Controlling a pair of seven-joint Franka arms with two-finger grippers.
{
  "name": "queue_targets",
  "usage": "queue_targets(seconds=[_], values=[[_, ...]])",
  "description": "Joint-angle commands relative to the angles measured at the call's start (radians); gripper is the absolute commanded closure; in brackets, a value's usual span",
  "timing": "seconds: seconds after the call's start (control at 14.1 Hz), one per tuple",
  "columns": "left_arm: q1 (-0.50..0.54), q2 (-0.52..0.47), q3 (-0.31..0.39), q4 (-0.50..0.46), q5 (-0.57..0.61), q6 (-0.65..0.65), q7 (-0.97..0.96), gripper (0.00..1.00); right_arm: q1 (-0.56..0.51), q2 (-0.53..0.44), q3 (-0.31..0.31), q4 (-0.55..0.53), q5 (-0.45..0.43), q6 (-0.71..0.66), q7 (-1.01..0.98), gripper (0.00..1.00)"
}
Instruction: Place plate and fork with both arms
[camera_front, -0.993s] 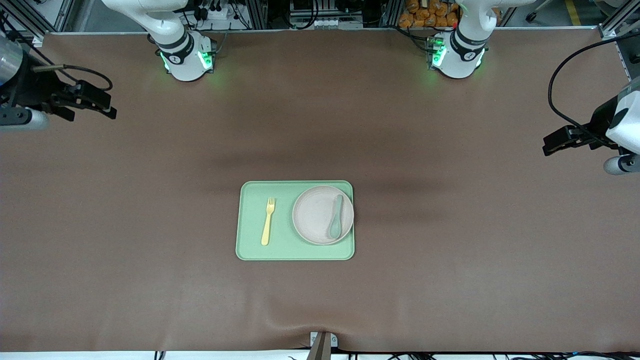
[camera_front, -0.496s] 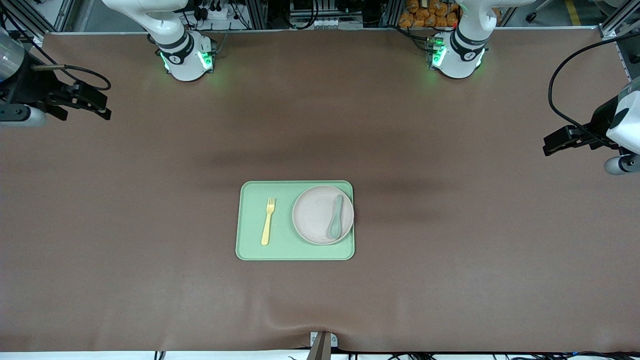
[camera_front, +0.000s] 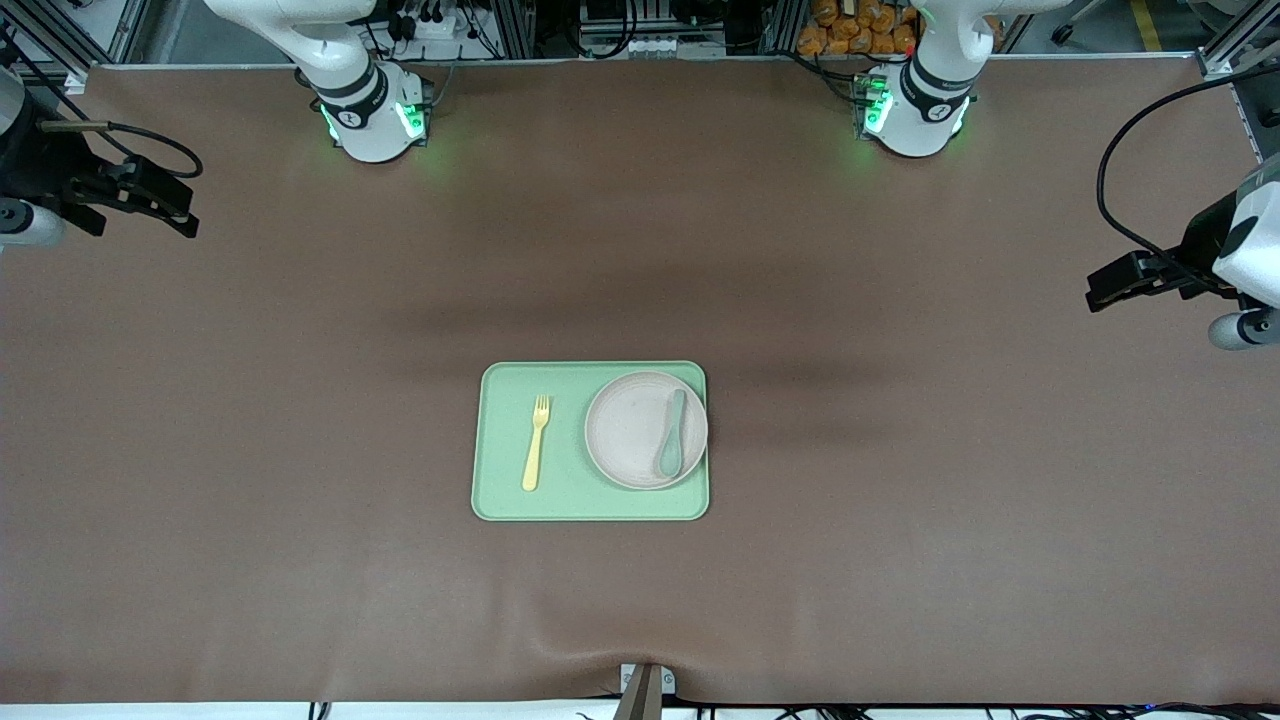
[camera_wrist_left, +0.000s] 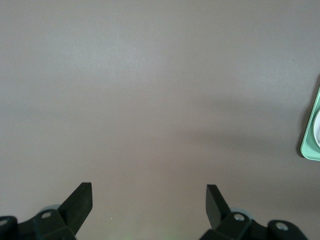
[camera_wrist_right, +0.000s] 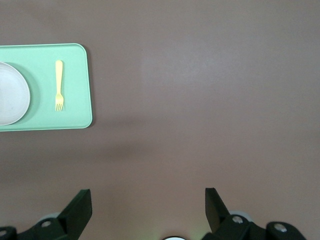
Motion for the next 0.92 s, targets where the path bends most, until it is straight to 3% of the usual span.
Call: queue_targets(seconds=[0.0,0.85], values=[[0.006,-0.007,-0.004,-0.002,0.002,0.006,0.02,0.0,-0.022,0.01,0.022,0.023,-0.021,-0.021,-0.006,0.0],[-0.003,-0.006,-0.004,0.007,0.003,0.006,0.013,0.0,-0.022,0.01,0.019,0.023,-0.013,-0.012,-0.007,0.0]])
